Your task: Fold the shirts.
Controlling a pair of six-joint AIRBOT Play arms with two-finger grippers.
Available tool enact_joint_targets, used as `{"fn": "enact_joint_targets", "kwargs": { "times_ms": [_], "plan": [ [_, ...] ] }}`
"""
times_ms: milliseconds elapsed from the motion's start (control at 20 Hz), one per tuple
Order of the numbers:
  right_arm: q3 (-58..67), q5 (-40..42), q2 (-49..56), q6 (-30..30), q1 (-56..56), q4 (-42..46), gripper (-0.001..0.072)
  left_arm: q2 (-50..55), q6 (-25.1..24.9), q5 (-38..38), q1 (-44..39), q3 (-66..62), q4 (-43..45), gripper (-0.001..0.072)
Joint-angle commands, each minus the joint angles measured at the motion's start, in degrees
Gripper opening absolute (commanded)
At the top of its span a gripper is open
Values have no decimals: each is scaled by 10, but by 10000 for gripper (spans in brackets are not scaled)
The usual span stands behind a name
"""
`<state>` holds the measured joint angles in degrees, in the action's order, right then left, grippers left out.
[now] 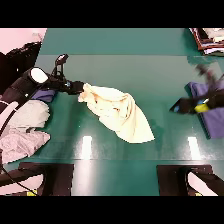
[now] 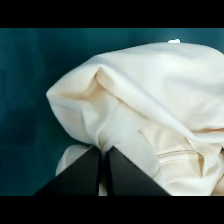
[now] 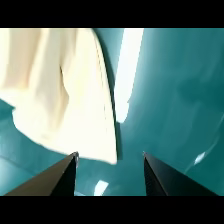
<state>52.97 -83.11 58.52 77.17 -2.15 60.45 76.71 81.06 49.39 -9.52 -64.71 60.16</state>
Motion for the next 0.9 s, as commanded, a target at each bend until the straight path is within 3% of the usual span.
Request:
{"fn": "enact_joint_targets", "kwargs": {
  "times_ms": [0, 250, 500, 600, 650, 850],
  "plan": [
    [-149, 41, 46, -7, -1, -46, 470, 0, -1, 18, 0, -16, 21, 25],
    [-170, 105, 139, -55, -18, -145, 448, 0, -1, 21, 0, -16, 21, 25],
    [-116, 124, 213, -55, -109, -137, 407, 0, -1, 23, 0, -16, 21, 25],
    [-99, 135, 232, -55, -128, -137, 111, 0, -1, 27, 0, -16, 23, 24],
    [-90, 140, 236, -60, -133, -136, 19, 0, -1, 28, 0, -16, 29, 24],
    [-7, 140, 189, -34, -111, -56, 17, -33, 16, 28, 0, -41, 139, 24]
  ]
}}
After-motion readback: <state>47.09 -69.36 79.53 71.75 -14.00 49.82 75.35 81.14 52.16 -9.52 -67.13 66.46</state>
